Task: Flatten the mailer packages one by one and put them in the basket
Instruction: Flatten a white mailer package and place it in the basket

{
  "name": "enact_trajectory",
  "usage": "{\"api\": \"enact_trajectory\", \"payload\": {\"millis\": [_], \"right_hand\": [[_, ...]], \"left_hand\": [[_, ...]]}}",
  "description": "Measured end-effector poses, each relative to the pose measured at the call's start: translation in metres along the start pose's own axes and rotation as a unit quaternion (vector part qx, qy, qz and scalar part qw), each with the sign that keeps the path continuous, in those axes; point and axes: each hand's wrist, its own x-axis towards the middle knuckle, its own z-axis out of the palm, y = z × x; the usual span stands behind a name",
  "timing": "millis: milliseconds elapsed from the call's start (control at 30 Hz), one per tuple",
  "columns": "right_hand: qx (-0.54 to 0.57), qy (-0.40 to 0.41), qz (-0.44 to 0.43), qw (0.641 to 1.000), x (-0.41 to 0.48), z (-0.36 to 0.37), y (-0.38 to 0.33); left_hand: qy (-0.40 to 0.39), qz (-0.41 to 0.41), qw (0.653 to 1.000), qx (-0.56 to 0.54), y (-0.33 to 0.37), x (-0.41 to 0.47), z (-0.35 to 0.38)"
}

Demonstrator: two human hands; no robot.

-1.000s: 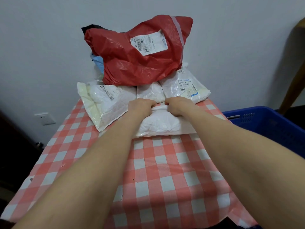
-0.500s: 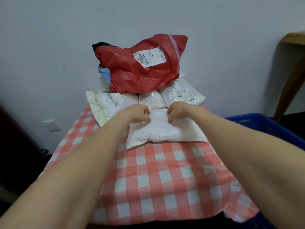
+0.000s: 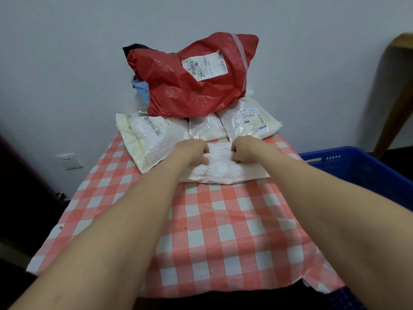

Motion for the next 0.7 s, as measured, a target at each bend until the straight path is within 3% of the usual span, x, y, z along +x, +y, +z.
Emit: {"api": "enact_trajectory", "payload": {"millis": [267, 400, 533, 700], "right_hand": [[-0.010, 0.034, -0.004, 0.999, -0.005, 0.005, -0.001], [0.024, 0.014, -0.022, 0.999, -0.020, -0.006, 0.000], [0.064, 0.048, -0.018, 0.997, -0.034, -0.023, -0.001], [0.089, -0.057, -0.003, 0.994, -0.042, -0.022, -0.004]], "left_hand": [[0.032, 0.005, 0.999, 0.008, 0.004, -0.002, 0.004], [0.007, 0.012, 0.999, -0.048, -0.004, -0.013, -0.002], [0.064, 0.038, 0.991, -0.110, -0.009, -0.027, -0.021], [-0.015, 0.046, 0.995, -0.090, -0.004, -0.040, -0.021]]}}
